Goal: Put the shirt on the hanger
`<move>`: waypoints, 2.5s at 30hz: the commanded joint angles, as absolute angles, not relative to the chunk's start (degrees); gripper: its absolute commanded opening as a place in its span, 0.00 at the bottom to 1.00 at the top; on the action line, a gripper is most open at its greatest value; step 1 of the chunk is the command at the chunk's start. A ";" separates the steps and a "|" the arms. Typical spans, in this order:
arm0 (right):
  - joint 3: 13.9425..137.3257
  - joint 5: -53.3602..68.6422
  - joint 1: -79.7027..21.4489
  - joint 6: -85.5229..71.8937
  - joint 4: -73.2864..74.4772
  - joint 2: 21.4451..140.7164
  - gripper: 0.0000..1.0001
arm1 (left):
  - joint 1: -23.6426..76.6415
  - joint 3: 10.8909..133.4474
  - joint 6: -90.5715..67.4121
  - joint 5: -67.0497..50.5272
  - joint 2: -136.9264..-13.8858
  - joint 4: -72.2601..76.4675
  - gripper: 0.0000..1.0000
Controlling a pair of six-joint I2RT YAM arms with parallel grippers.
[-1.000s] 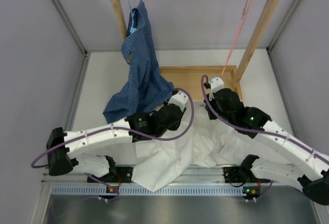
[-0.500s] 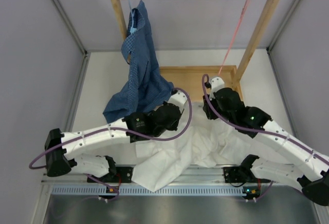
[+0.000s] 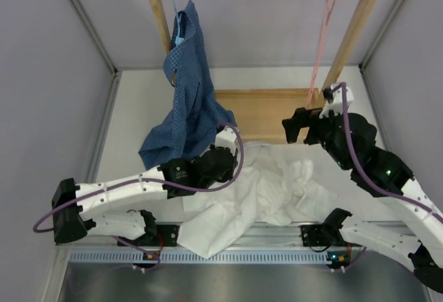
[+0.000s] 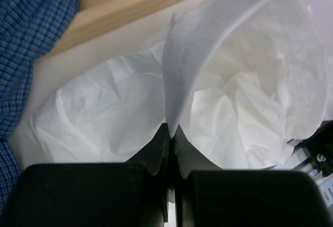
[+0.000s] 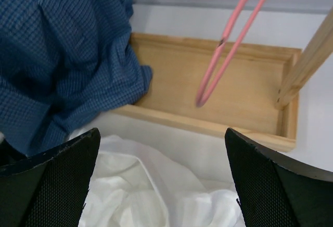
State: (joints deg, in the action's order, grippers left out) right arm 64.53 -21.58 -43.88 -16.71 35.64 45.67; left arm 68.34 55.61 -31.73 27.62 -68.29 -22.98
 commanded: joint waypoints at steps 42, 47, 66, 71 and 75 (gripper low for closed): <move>97.12 -12.57 -16.88 -4.31 37.72 69.17 0.00 | 68.38 43.33 -39.29 21.62 -60.82 -15.38 0.00; 98.70 -10.82 -16.79 -2.55 36.56 68.73 0.00 | 68.38 43.59 -39.02 22.24 -60.73 -15.47 0.00; 92.30 2.44 -16.88 -3.25 36.64 59.25 0.00 | 66.63 46.84 -45.52 27.42 -63.80 -17.66 0.00; 76.42 16.76 -16.79 -4.49 44.19 45.13 0.00 | 58.11 50.27 -46.41 22.34 -66.70 -17.67 0.00; 65.68 29.24 -16.87 -4.48 50.27 34.83 0.00 | 54.67 54.83 -44.48 20.13 -71.00 -17.23 0.00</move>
